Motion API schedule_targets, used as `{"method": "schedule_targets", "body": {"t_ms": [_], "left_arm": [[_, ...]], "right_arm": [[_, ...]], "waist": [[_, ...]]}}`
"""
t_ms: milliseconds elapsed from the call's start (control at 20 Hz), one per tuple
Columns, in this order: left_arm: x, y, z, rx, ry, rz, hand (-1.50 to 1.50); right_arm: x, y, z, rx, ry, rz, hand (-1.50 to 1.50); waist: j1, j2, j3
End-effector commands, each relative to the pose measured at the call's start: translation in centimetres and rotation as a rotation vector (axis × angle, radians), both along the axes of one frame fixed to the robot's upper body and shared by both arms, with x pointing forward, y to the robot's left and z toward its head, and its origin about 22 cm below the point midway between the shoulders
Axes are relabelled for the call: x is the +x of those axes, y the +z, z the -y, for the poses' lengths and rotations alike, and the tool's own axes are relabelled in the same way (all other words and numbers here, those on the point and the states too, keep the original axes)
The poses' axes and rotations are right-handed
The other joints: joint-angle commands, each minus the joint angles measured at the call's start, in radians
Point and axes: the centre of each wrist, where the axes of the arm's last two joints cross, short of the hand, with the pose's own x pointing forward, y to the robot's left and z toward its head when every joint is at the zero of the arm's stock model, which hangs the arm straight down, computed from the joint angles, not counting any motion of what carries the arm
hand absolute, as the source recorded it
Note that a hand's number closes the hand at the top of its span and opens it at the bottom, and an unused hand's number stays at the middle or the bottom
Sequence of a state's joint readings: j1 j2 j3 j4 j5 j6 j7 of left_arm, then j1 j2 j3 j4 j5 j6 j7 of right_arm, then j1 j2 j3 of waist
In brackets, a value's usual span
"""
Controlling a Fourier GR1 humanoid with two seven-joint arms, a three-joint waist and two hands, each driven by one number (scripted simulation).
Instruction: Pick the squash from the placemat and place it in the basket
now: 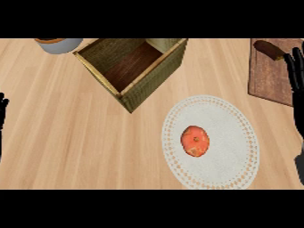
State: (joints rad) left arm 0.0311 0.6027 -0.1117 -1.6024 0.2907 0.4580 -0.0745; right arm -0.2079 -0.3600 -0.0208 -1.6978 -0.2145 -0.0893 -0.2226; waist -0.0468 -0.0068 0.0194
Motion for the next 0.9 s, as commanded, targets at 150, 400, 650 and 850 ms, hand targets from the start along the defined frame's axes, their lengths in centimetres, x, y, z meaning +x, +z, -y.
{"method": "schedule_targets", "body": {"t_ms": [150, 400, 650, 850], "left_arm": [[1.8, 0.9, 1.3, -0.056, -0.061, -0.058, 0.00], [3.6, -0.8, 3.5, -0.130, -0.150, -0.131, 0.00], [4.1, -0.7, 4.4, -0.126, -0.136, -0.133, 0.00], [4.2, -0.3, 4.2, -0.119, -0.123, -0.137, 0.00]], "right_arm": [[-3.0, -3.3, 4.1, -0.069, -0.337, -0.268, 1.50], [-2.2, -6.0, -5.3, -0.032, -0.306, -0.037, 1.50], [-1.8, -7.6, -6.3, -0.116, -0.718, -0.160, -1.50], [-2.5, -8.2, -4.8, -0.217, -0.915, -0.247, -1.50]], "waist": [[0.012, 0.006, -0.021], [0.042, 0.013, -0.020], [0.038, 0.011, -0.026], [0.029, 0.003, -0.028]]}}
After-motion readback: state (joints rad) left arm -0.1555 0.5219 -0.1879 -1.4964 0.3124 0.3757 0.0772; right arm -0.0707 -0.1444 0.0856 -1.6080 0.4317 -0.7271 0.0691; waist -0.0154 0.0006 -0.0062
